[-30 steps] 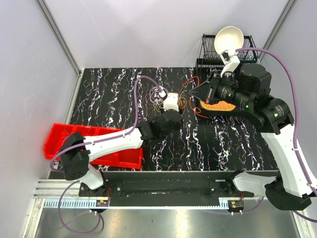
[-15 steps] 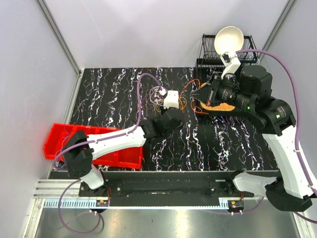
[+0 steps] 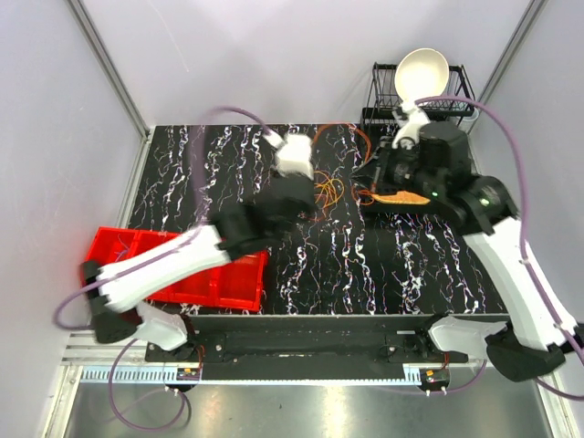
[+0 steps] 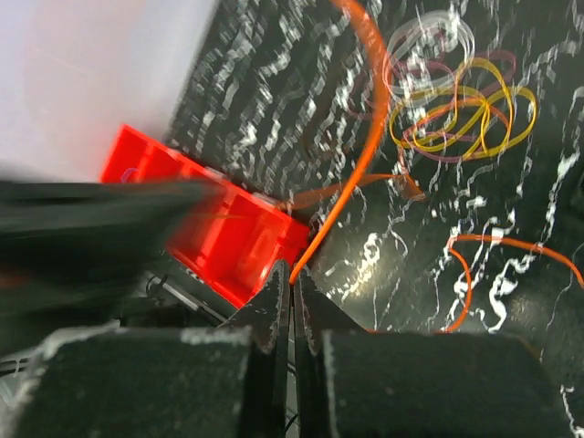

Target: Untangle the cables

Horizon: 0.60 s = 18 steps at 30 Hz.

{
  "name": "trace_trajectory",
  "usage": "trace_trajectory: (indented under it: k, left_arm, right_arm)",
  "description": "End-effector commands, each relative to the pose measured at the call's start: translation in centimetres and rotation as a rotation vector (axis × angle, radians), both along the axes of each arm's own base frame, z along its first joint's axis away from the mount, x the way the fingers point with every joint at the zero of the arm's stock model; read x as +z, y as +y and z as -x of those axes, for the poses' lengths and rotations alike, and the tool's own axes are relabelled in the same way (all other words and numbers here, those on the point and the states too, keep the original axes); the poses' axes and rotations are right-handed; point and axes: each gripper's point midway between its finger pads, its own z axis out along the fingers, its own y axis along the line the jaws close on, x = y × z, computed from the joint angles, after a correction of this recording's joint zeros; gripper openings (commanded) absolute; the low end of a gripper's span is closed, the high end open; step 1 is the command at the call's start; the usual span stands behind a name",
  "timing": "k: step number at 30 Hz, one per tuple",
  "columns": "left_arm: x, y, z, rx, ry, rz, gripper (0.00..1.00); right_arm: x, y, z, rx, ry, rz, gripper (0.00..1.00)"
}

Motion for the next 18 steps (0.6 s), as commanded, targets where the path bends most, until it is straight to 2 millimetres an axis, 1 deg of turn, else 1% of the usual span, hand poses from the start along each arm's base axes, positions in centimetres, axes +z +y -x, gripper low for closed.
trace_trajectory:
  k: [1, 2, 3, 4, 5, 6, 7, 8, 9, 10, 12, 13, 14, 15, 16, 17, 18]
  left_arm:
    - [18.2, 7.6, 4.0, -0.050, -0.257, 0.294, 0.00]
    - [20.8, 8.2, 4.9, -0.093, -0.294, 0.340, 0.00]
    - [22.6, 9.3, 5.7, -0.115, -0.339, 0.359, 0.00]
    - [23.7, 9.7, 6.2, -0.134, -0.362, 0.373, 0.00]
    - [25.4, 10.5, 7.0, -0.159, -0.392, 0.404, 0.00]
    - [26.0, 10.9, 7.2, -0.161, -0.403, 0.406, 0.00]
    - [26.3, 11.3, 7.4, -0.159, -0.409, 0.407, 0.00]
    - [26.8, 12.0, 7.7, -0.156, -0.419, 0.416, 0.00]
    - [26.9, 12.3, 7.7, -0.153, -0.425, 0.413, 0.00]
    - [26.8, 12.5, 7.7, -0.143, -0.425, 0.413, 0.00]
    - [26.5, 13.7, 7.7, -0.107, -0.427, 0.416, 0.00]
    - [26.3, 14.0, 7.7, -0.098, -0.428, 0.420, 0.00]
    - [25.7, 14.7, 7.7, -0.075, -0.427, 0.415, 0.00]
    - [25.8, 15.2, 7.7, -0.061, -0.433, 0.421, 0.00]
    - [25.6, 15.7, 7.7, -0.042, -0.435, 0.419, 0.00]
    - [25.4, 16.9, 7.5, 0.007, -0.433, 0.416, 0.00]
    - [25.1, 17.6, 7.4, 0.037, -0.433, 0.396, 0.00]
  right_arm:
    - [-4.2, 2.0, -3.0, -0.005, 0.094, 0.012, 0.00]
    - [-4.6, 2.8, -2.9, 0.022, 0.121, -0.011, 0.00]
    - [-5.1, 3.6, -3.4, 0.042, 0.128, -0.029, 0.00]
    - [-6.3, 4.2, -3.4, 0.064, 0.156, -0.037, 0.00]
    - [-6.7, 5.3, -2.8, 0.114, 0.192, -0.074, 0.00]
    - [-6.6, 6.2, -3.0, 0.146, 0.182, -0.104, 0.00]
    - [-7.7, 7.0, -2.4, 0.194, 0.216, -0.120, 0.00]
    - [-7.8, 7.7, -2.0, 0.222, 0.226, -0.135, 0.00]
    - [-7.9, 8.4, -2.0, 0.250, 0.221, -0.150, 0.00]
    - [-8.2, 9.0, -1.4, 0.288, 0.232, -0.157, 0.01]
    - [-8.3, 9.9, -1.0, 0.322, 0.231, -0.162, 0.18]
    - [-8.4, 10.0, -0.8, 0.335, 0.231, -0.164, 0.29]
    - [-8.5, 10.1, -0.8, 0.338, 0.234, -0.164, 0.39]
    - [-8.3, 10.0, -0.7, 0.336, 0.227, -0.168, 0.53]
    - [-8.4, 10.0, -0.7, 0.333, 0.227, -0.165, 0.58]
    - [-8.3, 9.9, -0.7, 0.329, 0.221, -0.164, 0.61]
    - [-8.3, 9.7, -0.5, 0.328, 0.219, -0.163, 0.65]
